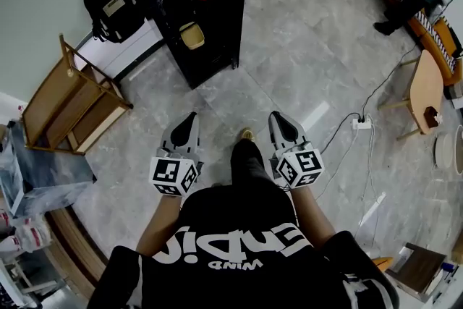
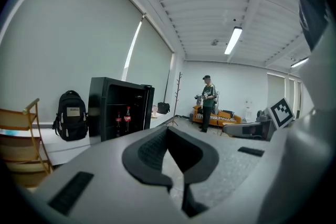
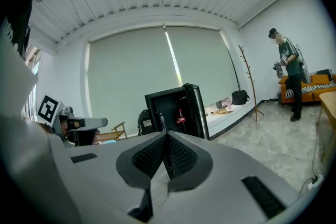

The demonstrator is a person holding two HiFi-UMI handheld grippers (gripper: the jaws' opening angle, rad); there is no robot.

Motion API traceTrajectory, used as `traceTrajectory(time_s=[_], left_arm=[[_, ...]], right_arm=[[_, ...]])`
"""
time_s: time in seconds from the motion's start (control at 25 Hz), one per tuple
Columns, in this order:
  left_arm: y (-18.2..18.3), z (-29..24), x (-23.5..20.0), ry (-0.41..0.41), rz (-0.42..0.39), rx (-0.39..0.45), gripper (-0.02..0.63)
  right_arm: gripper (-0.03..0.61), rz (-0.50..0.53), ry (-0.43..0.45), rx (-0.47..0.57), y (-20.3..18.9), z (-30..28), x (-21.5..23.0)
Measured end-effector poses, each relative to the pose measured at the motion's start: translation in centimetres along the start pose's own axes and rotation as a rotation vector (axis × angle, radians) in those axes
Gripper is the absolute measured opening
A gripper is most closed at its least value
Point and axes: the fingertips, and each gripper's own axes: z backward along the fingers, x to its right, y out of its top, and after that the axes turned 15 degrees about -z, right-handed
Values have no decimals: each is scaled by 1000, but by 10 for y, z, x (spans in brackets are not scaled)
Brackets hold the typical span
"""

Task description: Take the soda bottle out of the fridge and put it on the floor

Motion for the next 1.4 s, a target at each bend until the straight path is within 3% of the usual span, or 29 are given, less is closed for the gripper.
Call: traceTrajectory(time_s=[0.36,0.72,0.96,1.4], left_arm=[[36,-119,-38,74,30,8,6],[51,-187,-67,133,36,17,6],[47,-218,-90,123,18,-12,6],[41,-277,-136,42,-14,-9,6]], right_arm=[[25,33,88,-39,79,-101,54],[25,35,153,-74,110,-170,85],[25,22,159,-90,117,-204,89],[23,11,69,-72,127,-248,106]])
